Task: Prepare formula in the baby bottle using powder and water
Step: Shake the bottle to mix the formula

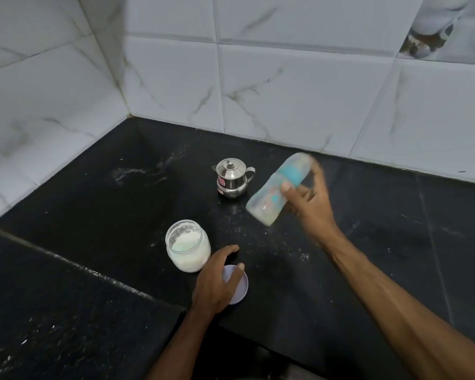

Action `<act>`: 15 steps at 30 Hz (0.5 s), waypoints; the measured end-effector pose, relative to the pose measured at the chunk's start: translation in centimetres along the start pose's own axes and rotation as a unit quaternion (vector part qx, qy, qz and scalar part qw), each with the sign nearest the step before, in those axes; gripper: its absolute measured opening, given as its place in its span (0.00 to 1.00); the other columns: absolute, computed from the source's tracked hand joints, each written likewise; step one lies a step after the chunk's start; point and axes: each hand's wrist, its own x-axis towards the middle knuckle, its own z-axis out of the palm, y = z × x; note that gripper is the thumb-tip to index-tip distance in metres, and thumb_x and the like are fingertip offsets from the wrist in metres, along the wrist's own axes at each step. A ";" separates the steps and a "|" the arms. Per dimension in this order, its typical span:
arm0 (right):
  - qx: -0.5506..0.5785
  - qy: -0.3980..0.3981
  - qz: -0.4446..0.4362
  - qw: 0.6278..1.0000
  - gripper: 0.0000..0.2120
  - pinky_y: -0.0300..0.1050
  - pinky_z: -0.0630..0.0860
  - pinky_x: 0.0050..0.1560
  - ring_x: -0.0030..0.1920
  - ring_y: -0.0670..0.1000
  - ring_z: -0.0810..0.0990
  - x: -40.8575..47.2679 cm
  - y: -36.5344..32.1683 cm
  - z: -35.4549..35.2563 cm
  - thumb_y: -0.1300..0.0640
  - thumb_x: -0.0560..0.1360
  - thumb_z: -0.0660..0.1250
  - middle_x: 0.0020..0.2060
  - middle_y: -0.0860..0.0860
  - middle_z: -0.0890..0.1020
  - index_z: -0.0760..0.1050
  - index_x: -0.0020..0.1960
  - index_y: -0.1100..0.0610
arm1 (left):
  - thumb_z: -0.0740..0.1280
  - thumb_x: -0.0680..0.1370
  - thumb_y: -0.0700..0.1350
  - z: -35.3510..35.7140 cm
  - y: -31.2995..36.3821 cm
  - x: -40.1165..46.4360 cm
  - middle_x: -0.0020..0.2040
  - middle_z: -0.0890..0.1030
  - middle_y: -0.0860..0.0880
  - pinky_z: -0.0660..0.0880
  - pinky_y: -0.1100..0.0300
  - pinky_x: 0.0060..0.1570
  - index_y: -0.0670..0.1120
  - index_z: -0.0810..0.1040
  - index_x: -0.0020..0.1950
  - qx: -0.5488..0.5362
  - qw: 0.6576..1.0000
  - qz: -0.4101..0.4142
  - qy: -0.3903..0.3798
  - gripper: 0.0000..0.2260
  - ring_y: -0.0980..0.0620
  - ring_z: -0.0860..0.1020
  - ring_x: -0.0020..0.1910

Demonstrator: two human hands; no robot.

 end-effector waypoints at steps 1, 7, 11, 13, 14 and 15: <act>-0.033 -0.052 0.017 0.998 0.37 0.50 0.82 0.45 0.52 0.57 0.84 -0.6 0.3 0.3 0.59 0.71 0.71 0.53 0.57 0.83 0.57 0.74 0.49 | 0.64 0.76 0.58 0.0 0.0 0.0 0.62 0.74 0.65 0.63 0.77 0.60 0.54 0.74 0.65 0.003 1.000 -0.001 0.002 0.19 0.71 0.70 0.62; 0.003 0.009 0.001 1.000 0.36 0.50 0.81 0.46 0.52 0.56 0.84 0.0 0.0 0.5 0.60 0.72 0.71 0.53 0.58 0.83 0.57 0.74 0.49 | 0.62 0.75 0.60 0.0 -0.1 0.0 0.63 0.75 0.62 0.66 0.73 0.61 0.54 0.73 0.67 0.001 1.000 0.005 -0.002 0.22 0.67 0.71 0.63; -0.022 -0.039 0.021 0.999 0.35 0.51 0.81 0.46 0.53 0.57 0.84 -0.5 0.3 0.7 0.62 0.73 0.70 0.54 0.58 0.82 0.57 0.74 0.48 | 0.63 0.76 0.59 0.0 -0.1 0.1 0.62 0.74 0.65 0.65 0.73 0.61 0.56 0.73 0.66 0.006 1.000 0.000 0.000 0.19 0.69 0.70 0.63; -0.085 -0.144 0.063 0.984 0.36 0.49 0.81 0.48 0.54 0.56 0.84 -1.7 0.9 0.8 0.65 0.72 0.71 0.56 0.57 0.82 0.58 0.72 0.46 | 0.65 0.76 0.58 0.0 -0.2 0.1 0.62 0.74 0.66 0.66 0.72 0.61 0.57 0.72 0.64 0.010 1.000 -0.003 -0.001 0.17 0.70 0.70 0.62; -0.095 -0.154 0.067 0.981 0.37 0.49 0.81 0.48 0.54 0.56 0.84 -1.7 1.0 0.7 0.64 0.71 0.71 0.56 0.57 0.82 0.58 0.72 0.46 | 0.65 0.77 0.57 0.0 -0.1 0.1 0.61 0.74 0.67 0.66 0.73 0.61 0.57 0.72 0.64 0.010 1.000 -0.005 -0.001 0.16 0.70 0.70 0.61; -0.083 -0.130 0.056 0.986 0.37 0.49 0.81 0.47 0.54 0.56 0.84 -1.5 0.9 0.6 0.62 0.70 0.72 0.55 0.57 0.83 0.58 0.73 0.47 | 0.66 0.77 0.56 0.0 -0.1 0.1 0.61 0.73 0.67 0.66 0.73 0.61 0.57 0.72 0.64 0.007 1.000 -0.005 -0.001 0.16 0.71 0.70 0.61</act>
